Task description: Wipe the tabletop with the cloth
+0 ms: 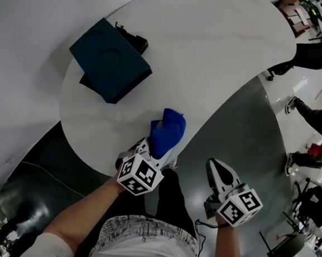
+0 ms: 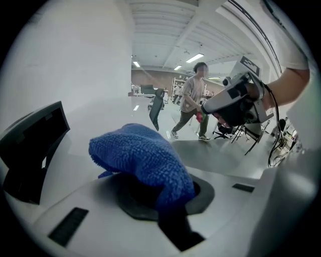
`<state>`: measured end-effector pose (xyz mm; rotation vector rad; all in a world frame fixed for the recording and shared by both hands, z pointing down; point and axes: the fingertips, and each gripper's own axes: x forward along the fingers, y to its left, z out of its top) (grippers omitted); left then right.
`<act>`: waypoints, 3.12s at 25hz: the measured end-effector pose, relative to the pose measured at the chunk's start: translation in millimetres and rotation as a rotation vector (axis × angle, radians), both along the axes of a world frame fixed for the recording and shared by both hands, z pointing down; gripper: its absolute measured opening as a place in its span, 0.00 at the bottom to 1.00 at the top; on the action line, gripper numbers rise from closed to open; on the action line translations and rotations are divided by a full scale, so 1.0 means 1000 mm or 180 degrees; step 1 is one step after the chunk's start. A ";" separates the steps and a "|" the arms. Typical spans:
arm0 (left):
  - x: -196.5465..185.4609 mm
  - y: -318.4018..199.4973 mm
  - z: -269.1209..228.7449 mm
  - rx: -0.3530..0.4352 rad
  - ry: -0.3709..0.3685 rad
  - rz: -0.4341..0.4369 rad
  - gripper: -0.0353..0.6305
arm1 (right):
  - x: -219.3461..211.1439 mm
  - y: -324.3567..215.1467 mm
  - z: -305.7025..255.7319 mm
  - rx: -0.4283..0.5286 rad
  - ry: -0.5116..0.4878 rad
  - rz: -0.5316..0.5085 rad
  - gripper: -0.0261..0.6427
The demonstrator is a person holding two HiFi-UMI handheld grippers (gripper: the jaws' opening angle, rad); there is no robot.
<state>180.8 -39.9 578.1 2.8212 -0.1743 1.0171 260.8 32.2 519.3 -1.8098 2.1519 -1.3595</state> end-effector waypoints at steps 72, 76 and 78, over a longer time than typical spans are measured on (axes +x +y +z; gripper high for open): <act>-0.184 0.012 0.008 -0.0106 -0.0111 -0.0882 0.16 | -0.136 -0.050 0.006 0.0035 -0.0076 -0.0753 0.05; -0.153 0.019 0.006 -0.0098 -0.0088 -0.0739 0.16 | -0.111 -0.038 0.007 0.0033 -0.0082 -0.0646 0.05; -0.138 0.022 0.006 -0.0097 -0.0086 -0.0652 0.16 | -0.097 -0.032 0.007 0.0033 -0.0085 -0.0561 0.05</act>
